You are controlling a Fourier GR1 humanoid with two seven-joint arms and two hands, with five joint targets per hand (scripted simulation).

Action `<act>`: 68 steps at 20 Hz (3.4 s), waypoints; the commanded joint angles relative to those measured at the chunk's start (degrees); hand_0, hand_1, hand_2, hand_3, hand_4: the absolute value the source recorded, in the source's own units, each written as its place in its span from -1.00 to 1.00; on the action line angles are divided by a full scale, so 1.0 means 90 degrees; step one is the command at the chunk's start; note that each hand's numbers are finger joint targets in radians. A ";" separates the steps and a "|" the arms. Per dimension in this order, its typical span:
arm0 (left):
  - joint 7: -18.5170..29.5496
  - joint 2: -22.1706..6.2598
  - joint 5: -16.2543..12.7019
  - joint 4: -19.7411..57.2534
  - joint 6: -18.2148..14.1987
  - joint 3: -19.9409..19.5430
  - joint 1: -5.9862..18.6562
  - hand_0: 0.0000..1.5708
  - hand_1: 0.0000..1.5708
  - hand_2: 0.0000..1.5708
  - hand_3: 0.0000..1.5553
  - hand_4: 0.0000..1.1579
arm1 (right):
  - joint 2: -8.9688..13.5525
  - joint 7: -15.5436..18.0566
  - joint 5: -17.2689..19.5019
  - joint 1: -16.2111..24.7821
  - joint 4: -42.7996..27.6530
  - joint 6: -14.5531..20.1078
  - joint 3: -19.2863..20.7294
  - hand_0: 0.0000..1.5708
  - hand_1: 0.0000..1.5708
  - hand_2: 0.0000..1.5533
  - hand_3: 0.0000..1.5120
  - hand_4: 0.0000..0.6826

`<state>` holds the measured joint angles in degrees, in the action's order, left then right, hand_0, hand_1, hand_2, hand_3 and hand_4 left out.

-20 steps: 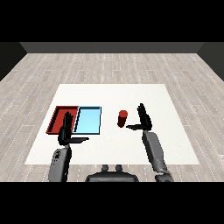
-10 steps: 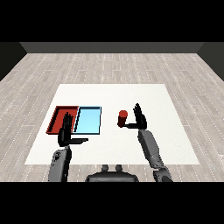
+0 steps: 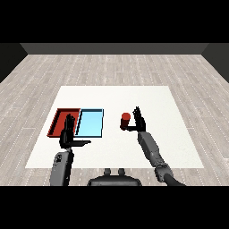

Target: Pick the red can and put it in the red box

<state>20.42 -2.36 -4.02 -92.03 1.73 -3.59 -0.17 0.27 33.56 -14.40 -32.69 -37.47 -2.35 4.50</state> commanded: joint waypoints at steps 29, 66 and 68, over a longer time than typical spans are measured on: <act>-0.0377 -0.0255 -0.0273 -0.0247 0.0097 -0.0327 0.0144 -1.00 -1.00 -1.00 -1.00 -1.00 | -0.0026 0.0651 -0.1263 -0.1415 0.2129 0.0271 -0.0619 -1.00 -1.00 -1.00 -1.00 -1.00; 0.0207 -0.0047 0.0038 0.0131 0.0145 -0.0004 0.0025 -1.00 -1.00 -1.00 -1.00 -1.00 | -0.0028 0.0837 -0.1003 -0.1671 0.2086 0.1576 -0.1424 0.86 0.86 0.86 0.87 0.94; 0.0351 -0.0112 -0.0108 -0.0032 0.0437 0.0017 -0.0392 -1.00 -1.00 -1.00 -1.00 -1.00 | -0.0027 0.0530 -0.0594 -0.1414 0.1453 0.1509 -0.1175 0.84 0.84 0.86 0.86 0.91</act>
<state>22.71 -2.99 -4.32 -92.21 3.76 -3.81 -2.03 0.39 38.61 -20.95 -47.18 -20.37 10.46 -5.58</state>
